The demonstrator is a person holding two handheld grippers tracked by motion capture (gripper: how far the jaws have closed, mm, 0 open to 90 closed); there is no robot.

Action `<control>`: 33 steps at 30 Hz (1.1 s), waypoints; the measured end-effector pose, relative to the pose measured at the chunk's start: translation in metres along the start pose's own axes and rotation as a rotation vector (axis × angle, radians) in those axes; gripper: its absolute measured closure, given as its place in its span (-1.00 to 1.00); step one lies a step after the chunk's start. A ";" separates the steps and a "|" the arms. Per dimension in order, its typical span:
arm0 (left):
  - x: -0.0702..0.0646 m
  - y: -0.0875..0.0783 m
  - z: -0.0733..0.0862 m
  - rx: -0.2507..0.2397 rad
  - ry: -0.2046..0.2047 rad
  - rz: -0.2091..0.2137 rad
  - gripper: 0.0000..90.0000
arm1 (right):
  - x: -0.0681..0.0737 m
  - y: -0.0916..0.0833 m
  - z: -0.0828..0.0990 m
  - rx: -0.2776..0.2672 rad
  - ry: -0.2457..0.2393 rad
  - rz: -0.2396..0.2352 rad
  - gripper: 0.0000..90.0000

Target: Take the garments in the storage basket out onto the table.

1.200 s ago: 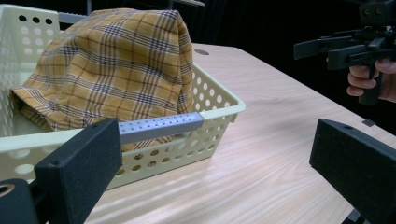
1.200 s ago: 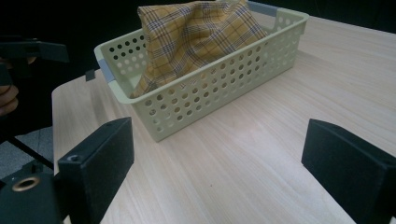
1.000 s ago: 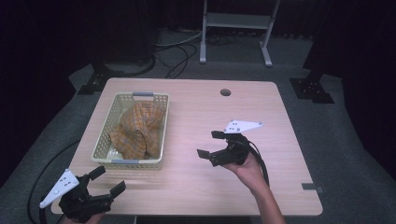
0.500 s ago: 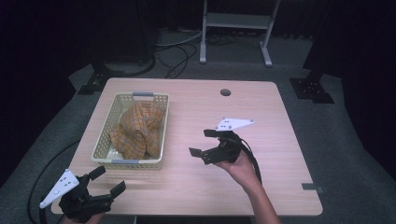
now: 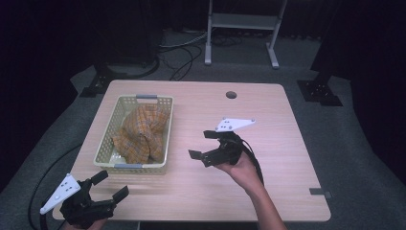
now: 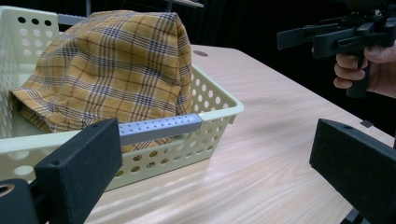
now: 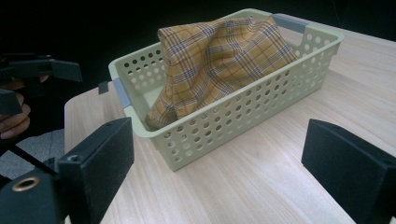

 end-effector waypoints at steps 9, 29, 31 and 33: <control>0.000 0.000 0.000 -0.001 -0.001 0.000 -0.95 | 0.003 0.008 -0.010 -0.002 -0.018 -0.024 -0.80; 0.000 -0.001 0.000 -0.003 0.001 0.001 -0.95 | 0.007 0.027 -0.023 -0.002 -0.040 -0.057 -0.80; -0.001 0.000 0.000 -0.002 0.001 0.002 -0.95 | 0.007 0.028 -0.024 -0.003 -0.041 -0.057 -0.80; -0.001 0.000 0.000 -0.002 0.002 0.002 -0.95 | 0.007 0.029 -0.025 -0.003 -0.040 -0.060 -0.80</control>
Point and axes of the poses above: each handheld gripper's, and its own axes: y roughly forward along the jaws, z roughly out of its underside, x roughly to its left, the point moved 1 cm from there along y, roughly forward along the jaws, and after that the axes turned 15 degrees about -y, right-handed, at the moved point
